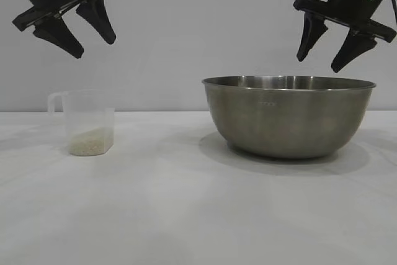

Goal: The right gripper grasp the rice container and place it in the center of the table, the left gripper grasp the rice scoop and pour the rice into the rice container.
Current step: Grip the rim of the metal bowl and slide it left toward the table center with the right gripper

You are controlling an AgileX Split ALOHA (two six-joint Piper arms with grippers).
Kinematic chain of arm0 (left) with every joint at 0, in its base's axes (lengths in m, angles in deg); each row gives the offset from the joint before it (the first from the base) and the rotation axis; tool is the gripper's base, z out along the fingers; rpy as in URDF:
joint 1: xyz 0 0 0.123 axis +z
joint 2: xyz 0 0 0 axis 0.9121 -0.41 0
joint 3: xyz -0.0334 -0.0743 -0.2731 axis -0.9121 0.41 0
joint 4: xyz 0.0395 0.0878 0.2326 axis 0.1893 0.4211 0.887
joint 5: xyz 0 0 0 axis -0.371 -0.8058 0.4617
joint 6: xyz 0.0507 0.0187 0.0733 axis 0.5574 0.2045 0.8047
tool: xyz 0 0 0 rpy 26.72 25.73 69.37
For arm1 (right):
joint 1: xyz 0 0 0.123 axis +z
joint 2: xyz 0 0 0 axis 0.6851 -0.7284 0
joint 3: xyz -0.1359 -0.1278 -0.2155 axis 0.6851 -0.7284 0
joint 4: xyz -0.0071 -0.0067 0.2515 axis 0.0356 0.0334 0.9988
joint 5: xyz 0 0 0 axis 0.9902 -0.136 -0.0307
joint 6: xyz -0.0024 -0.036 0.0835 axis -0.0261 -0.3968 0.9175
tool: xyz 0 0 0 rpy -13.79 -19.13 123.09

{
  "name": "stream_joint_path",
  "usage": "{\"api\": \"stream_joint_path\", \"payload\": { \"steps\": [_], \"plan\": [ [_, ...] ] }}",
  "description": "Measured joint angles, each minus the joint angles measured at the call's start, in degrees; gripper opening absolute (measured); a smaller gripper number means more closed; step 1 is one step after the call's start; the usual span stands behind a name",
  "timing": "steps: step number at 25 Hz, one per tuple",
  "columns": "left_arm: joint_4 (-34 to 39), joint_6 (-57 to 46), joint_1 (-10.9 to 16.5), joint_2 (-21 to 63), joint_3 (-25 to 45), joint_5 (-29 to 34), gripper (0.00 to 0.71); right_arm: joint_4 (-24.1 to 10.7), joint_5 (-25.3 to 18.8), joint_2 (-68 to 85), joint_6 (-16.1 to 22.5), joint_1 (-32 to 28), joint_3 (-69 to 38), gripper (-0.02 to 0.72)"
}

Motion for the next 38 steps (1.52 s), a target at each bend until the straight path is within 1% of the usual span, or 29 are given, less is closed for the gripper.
{"api": "stream_joint_path", "payload": {
  "steps": [3, 7, 9, 14, 19, 24, 25, 27, 28, 29, 30, 35, 37, 38],
  "plan": [
    [0.0, 0.0, 0.0, 0.0, 0.0, 0.0, 0.493, -1.15, -4.03, 0.0, 0.75, 0.0, 0.0, 0.44],
    [0.0, 0.0, 0.0, 0.0, 0.0, 0.0, 0.493, -1.4, -7.59, 0.0, 1.55, 0.0, 0.0, 0.44],
    [0.0, 0.0, 0.0, 0.0, 0.0, 0.0, 0.493, -1.57, -8.66, 0.0, 1.55, 0.45, 0.0, 0.44],
    [0.0, 0.0, 0.0, 0.0, 0.0, 0.0, 0.493, -1.83, -9.56, -0.13, 1.8, 1.92, 0.0, 0.44],
    [0.0, 0.0, 0.0, 0.0, 0.0, 0.0, 0.493, -3.29, -9.56, -1.89, 3.05, 1.95, 0.1, 0.44],
    [0.0, 0.0, 0.0, 0.0, 0.0, 0.0, 0.493, -3.39, -9.56, -3.43, 3.13, 1.95, 0.1, 0.44],
    [0.0, 0.0, 0.0, 0.0, 0.0, 0.0, 0.493, -3.39, -9.56, -3.74, 3.13, 2.04, 0.1, 0.377],
    [0.0, 0.0, 0.0, 0.0, 0.0, 0.0, 0.493, -3.39, -9.56, -4.13, 3.17, 2.04, 0.1, 0.377],
    [0.0, 0.0, 0.0, 0.0, 0.0, 0.0, 0.493, -3.39, -9.56, -4.13, 3.17, 2.04, 0.1, 0.313],
    [0.0, 0.0, 0.0, 0.0, 0.0, 0.0, 0.493, -3.39, -9.56, -4.13, 3.17, 2.04, 0.1, 0.316],
    [0.0, 0.0, 0.0, 0.0, 0.0, 0.0, 0.493, -3.39, -9.56, -4.13, 3.17, 2.04, 0.1, 0.268],
    [0.0, 0.0, 0.0, 0.0, 0.0, 0.0, 0.493, -3.42, -9.56, -4.13, 3.17, 2.04, 0.1, 0.097],
    [0.0, 0.0, 0.0, 0.0, 0.0, 0.0, 0.493, -3.42, -9.56, -4.13, 3.17, 2.04, 0.1, 0.097],
    [0.0, 0.0, 0.0, 0.0, 0.0, 0.0, 0.493, -3.42, -9.56, -4.13, 3.17, 2.04, 0.1, 0.046]
  ]
}}
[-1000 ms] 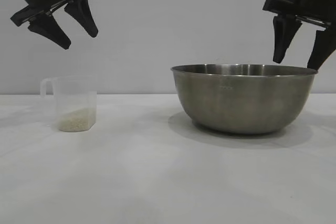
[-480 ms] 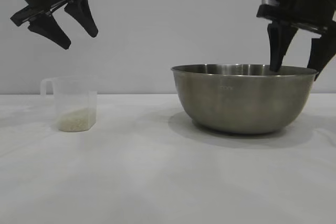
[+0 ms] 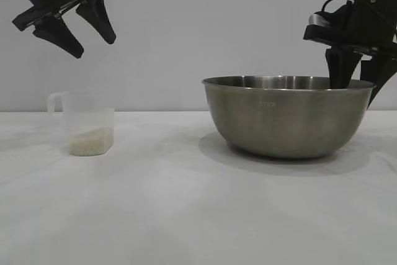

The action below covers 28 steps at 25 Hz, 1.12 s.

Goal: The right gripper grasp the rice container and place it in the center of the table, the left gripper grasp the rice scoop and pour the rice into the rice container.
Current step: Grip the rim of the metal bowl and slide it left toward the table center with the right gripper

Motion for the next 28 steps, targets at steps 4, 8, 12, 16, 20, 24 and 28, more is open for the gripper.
{"api": "stream_joint_path", "payload": {
  "steps": [4, 8, 12, 16, 20, 24, 28],
  "plan": [
    [0.0, 0.0, 0.0, 0.0, 0.0, 0.0, 0.493, 0.0, 0.0, 0.0, 0.0, 0.0, 0.0, 0.0],
    [0.0, 0.0, 0.0, 0.0, 0.0, 0.0, 0.493, 0.13, 0.0, 0.0, -0.32, 0.0, 0.0, 0.0],
    [0.0, 0.0, 0.0, 0.0, 0.0, 0.0, 0.493, 0.61, 0.0, -0.07, -0.98, 0.62, 0.0, 0.0],
    [0.0, 0.0, 0.0, 0.0, 0.0, 0.0, 0.493, 0.61, 0.11, -0.07, -1.22, 3.63, 0.0, 0.0],
    [0.0, 0.0, 0.0, 0.0, 0.0, 0.0, 0.493, 0.93, 0.11, -0.07, -1.22, 7.04, 0.0, 0.0],
    [0.0, 0.0, 0.0, 0.0, 0.0, 0.0, 0.493, 1.01, 0.11, -0.07, -1.22, 8.67, 0.0, 0.0],
    [0.0, 0.0, 0.0, 0.0, 0.0, 0.0, 0.493, 0.38, 0.11, -0.07, -0.79, 8.91, 0.0, 0.0]
  ]
}}
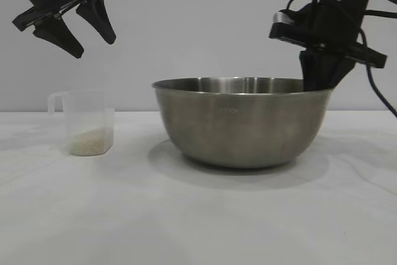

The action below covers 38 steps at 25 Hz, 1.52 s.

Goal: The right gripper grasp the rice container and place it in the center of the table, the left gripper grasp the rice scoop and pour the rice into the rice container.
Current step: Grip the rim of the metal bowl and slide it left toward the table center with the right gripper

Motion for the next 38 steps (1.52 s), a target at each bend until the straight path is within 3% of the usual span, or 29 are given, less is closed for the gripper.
{"api": "stream_joint_path", "payload": {
  "steps": [7, 11, 17, 19, 38],
  "plan": [
    [0.0, 0.0, 0.0, 0.0, 0.0, 0.0, 0.493, 0.19, 0.0, 0.0, 0.36, 0.0, 0.0, 0.0],
    [0.0, 0.0, 0.0, 0.0, 0.0, 0.0, 0.493, 0.19, 0.0, 0.0, 0.36, 0.0, 0.0, 0.166],
    [0.0, 0.0, 0.0, 0.0, 0.0, 0.0, 0.493, 1.01, 0.0, 0.0, 0.4, 0.0, 0.0, 0.471],
    [0.0, 0.0, 0.0, 0.0, 0.0, 0.0, 0.493, 1.1, 0.0, 0.0, 0.49, 0.0, 0.0, 0.536],
    [0.0, 0.0, 0.0, 0.0, 0.0, 0.0, 0.493, -0.26, -0.34, 7.89, 0.61, 0.0, 0.0, 0.532]
  ]
}}
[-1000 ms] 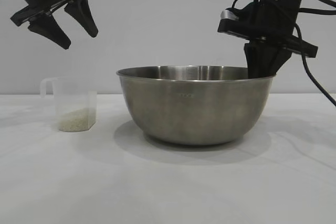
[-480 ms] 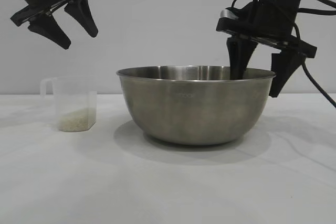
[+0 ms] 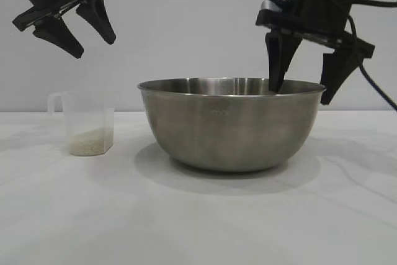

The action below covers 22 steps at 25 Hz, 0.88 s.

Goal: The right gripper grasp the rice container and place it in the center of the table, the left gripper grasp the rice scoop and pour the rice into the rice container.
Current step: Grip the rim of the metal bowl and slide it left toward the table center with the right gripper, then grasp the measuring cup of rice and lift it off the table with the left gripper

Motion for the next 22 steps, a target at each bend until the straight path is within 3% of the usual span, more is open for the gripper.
{"api": "stream_joint_path", "payload": {
  "steps": [4, 11, 22],
  "plan": [
    [0.0, 0.0, 0.0, 0.0, 0.0, 0.0, 0.493, -2.68, -0.39, 4.62, 0.43, 0.0, 0.0, 0.532],
    [0.0, 0.0, 0.0, 0.0, 0.0, 0.0, 0.493, -13.79, -0.74, 14.34, 3.73, 0.0, -1.69, 0.532],
    [0.0, 0.0, 0.0, 0.0, 0.0, 0.0, 0.493, -17.71, -1.1, 34.54, 7.37, -0.21, -21.19, 0.532]
  ]
}}
